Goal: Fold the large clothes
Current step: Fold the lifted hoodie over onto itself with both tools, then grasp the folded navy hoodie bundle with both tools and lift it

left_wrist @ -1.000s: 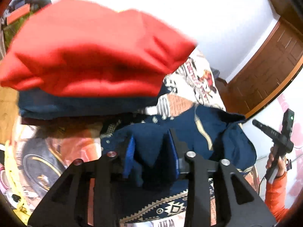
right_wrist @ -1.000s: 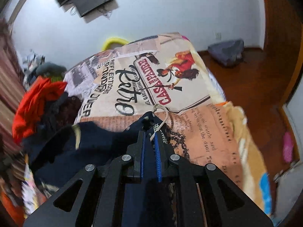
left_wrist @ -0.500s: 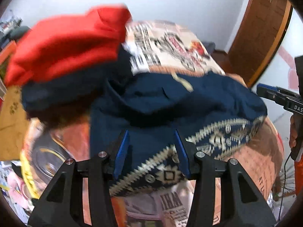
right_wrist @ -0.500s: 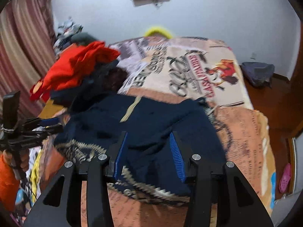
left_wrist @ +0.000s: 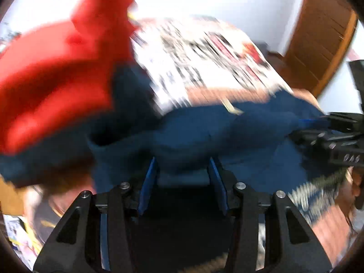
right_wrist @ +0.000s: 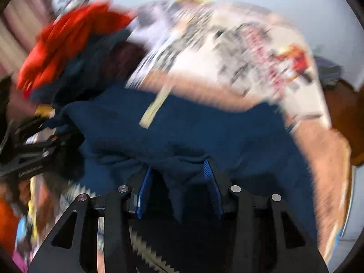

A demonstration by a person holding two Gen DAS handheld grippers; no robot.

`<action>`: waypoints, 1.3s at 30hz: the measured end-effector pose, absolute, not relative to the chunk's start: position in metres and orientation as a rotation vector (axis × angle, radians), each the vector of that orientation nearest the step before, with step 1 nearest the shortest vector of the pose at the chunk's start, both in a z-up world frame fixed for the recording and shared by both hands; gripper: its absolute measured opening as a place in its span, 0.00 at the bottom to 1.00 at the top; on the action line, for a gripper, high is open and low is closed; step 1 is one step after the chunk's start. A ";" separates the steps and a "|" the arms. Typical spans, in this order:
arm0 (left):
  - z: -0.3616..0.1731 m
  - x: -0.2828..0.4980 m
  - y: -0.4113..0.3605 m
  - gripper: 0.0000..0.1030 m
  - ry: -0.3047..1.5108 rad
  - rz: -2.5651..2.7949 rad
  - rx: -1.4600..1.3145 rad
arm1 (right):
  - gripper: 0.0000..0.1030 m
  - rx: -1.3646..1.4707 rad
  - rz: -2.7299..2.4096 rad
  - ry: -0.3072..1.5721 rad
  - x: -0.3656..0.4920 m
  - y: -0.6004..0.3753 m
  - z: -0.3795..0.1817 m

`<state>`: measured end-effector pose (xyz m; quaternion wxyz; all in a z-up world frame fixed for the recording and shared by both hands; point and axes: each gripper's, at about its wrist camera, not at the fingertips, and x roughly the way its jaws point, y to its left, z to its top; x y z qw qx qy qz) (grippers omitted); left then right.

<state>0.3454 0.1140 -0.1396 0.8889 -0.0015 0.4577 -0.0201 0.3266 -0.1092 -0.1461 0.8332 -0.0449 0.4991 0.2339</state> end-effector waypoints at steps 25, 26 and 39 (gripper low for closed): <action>-0.157 0.277 0.068 0.48 0.998 -0.097 0.012 | 0.53 -0.156 0.571 1.109 0.238 -0.113 -0.165; -0.157 0.276 0.069 0.51 0.994 -0.084 0.013 | 0.54 -0.146 0.553 1.106 0.236 -0.119 -0.163; -0.182 0.233 0.158 0.57 1.047 0.144 -0.153 | 0.54 -0.115 0.348 1.033 0.217 -0.186 -0.140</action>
